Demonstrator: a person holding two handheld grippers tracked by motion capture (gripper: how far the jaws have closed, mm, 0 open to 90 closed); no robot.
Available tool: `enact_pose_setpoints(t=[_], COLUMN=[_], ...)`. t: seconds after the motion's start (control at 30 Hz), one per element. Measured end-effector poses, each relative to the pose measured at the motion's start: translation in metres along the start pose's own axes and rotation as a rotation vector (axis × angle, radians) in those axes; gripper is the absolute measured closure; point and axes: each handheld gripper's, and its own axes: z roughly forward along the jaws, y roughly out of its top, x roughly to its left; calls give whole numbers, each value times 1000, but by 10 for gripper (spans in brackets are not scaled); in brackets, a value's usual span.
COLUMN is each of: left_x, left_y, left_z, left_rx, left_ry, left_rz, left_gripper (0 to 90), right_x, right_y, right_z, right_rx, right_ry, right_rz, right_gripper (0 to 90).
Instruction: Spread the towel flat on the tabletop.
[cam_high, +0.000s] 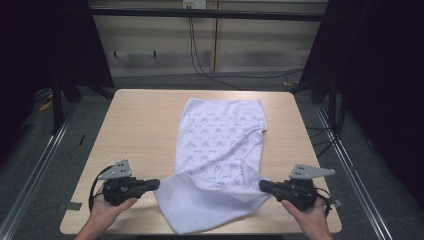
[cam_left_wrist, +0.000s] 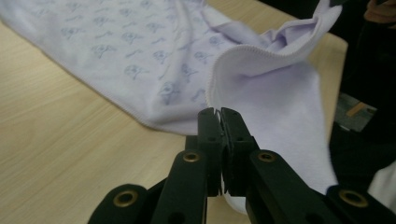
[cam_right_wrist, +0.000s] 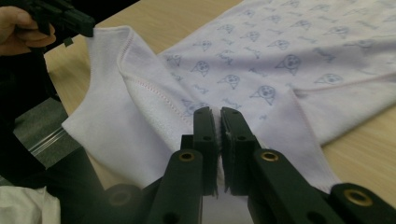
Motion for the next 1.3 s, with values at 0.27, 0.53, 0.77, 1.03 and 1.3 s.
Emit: enact_pose_setpoints(t=[0.27, 0.53, 0.77, 1.03, 1.3], left_x=[-54, -94, -50, 7, 19], left_y=[6, -1, 3, 5, -2], left_z=[-30, -47, -16, 78, 105], left_rx=[-66, -55, -24, 210, 233], left_ry=[-122, -255, -156, -55, -14], left_rz=[107, 191, 74, 3, -25], left_gripper=[880, 799, 674, 687, 661], right_x=[25, 50, 25, -25, -52], right_y=[-15, -25, -16, -4, 3], right_z=[-68, -98, -64, 21, 77], right_rx=[-62, -90, -85, 95, 227], right_ry=[-19, 4, -47, -107, -160], right_rz=[-43, -112, -67, -53, -45], right_gripper=[852, 761, 648, 623, 655])
